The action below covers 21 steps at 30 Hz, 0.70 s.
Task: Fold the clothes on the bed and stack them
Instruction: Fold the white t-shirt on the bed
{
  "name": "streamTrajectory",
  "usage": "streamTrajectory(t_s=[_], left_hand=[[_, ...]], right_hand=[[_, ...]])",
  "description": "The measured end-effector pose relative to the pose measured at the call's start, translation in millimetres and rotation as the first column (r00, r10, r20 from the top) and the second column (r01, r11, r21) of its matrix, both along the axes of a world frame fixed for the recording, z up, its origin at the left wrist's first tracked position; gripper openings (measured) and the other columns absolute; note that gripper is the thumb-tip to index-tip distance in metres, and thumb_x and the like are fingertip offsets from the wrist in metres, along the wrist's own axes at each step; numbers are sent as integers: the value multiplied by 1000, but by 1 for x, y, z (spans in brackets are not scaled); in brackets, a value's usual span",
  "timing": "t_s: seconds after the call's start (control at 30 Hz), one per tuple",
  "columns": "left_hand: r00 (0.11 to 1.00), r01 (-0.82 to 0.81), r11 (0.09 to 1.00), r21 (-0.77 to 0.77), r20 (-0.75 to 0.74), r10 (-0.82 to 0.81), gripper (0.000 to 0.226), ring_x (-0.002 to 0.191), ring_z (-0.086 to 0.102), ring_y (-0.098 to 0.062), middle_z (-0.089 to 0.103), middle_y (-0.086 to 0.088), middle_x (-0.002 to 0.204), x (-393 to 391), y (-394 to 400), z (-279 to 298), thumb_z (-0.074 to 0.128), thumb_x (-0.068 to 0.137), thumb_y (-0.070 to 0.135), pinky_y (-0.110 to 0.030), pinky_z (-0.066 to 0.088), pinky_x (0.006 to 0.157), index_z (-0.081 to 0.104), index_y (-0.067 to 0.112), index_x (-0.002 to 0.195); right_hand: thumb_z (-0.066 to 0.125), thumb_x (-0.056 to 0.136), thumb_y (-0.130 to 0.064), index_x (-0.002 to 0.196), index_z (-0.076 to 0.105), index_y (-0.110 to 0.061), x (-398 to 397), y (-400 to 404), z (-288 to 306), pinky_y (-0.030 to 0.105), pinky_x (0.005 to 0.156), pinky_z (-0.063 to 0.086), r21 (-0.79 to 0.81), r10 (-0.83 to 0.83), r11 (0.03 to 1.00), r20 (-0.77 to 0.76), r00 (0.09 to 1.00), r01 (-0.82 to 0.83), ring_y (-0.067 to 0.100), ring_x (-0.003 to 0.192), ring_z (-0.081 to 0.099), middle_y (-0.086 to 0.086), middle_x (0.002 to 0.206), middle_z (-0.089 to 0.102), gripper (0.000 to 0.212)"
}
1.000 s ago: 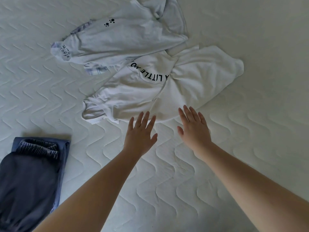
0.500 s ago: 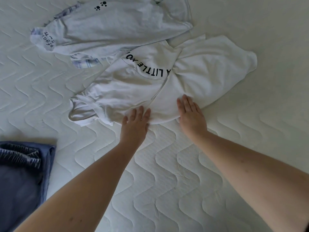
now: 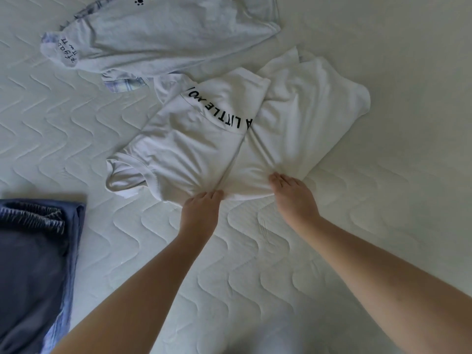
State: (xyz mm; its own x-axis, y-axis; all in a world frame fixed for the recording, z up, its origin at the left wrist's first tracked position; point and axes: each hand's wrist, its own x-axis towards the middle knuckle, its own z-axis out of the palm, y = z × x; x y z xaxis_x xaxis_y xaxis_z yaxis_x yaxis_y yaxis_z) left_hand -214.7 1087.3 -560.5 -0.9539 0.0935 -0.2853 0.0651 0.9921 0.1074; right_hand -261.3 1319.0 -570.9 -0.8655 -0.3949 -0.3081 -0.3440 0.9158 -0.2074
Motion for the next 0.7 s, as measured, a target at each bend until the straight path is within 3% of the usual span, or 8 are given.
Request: streamTrajectory(t_s=[0.07,0.23,0.33,0.4,0.43,0.5,0.57,0.7], left_hand=[[999,10,1000,4,43,-10,37,84,70,-25,73,-1,93,26,11,4,67,80,2,-37,54,64,66,15,115],[976,70,995,-68,210,-54,28,77,69,-25,71,-1,88,88,41,12,60,84,9,-36,56,64,66,18,110],[939,100,993,-57,336,-75,25,86,67,-26,68,-1,94,114,55,15,47,88,15,-37,53,70,61,18,109],[915,134,991,-32,388,-111,26,97,64,-26,67,0,105,121,59,16,45,91,21,-36,52,77,58,20,113],[898,160,987,-20,418,-137,28,101,63,-26,65,0,110,121,60,16,44,93,27,-36,52,81,57,21,116],[856,204,979,13,484,-185,38,108,60,-24,62,1,118,115,62,20,43,93,44,-36,50,86,55,23,122],[836,212,976,54,507,-209,47,111,57,-22,58,4,122,102,63,24,40,91,57,-37,48,87,54,27,125],[889,212,969,128,386,-245,42,112,56,-20,56,3,127,54,72,28,38,98,49,-39,49,90,51,26,131]], right_hand=[[22,90,-7,140,44,2,26,9,4,41,108,38,4,-2,1000,17,1000,2,32,131,49,20,143,49,55],[44,91,0,145,39,-3,98,32,14,37,106,40,-27,-57,998,140,988,62,25,138,42,13,150,42,54],[71,64,10,120,62,3,137,41,26,35,78,57,-64,-20,997,177,984,32,27,108,67,18,120,66,57],[83,49,5,99,72,0,155,48,30,28,56,57,-40,-1,999,148,989,7,24,82,73,13,95,74,52],[85,50,3,99,72,-1,161,52,30,28,56,57,-44,8,999,146,989,-2,23,82,73,12,96,74,50],[78,69,-1,115,67,-2,168,58,24,33,75,58,-85,28,996,174,984,-13,25,104,68,13,118,68,47],[60,88,-10,136,52,-8,166,65,18,37,101,45,-87,55,996,229,972,-35,24,129,51,8,143,51,49],[45,93,-20,146,38,-21,147,78,13,34,112,27,-76,61,996,240,969,-44,19,136,38,-2,149,41,53]])
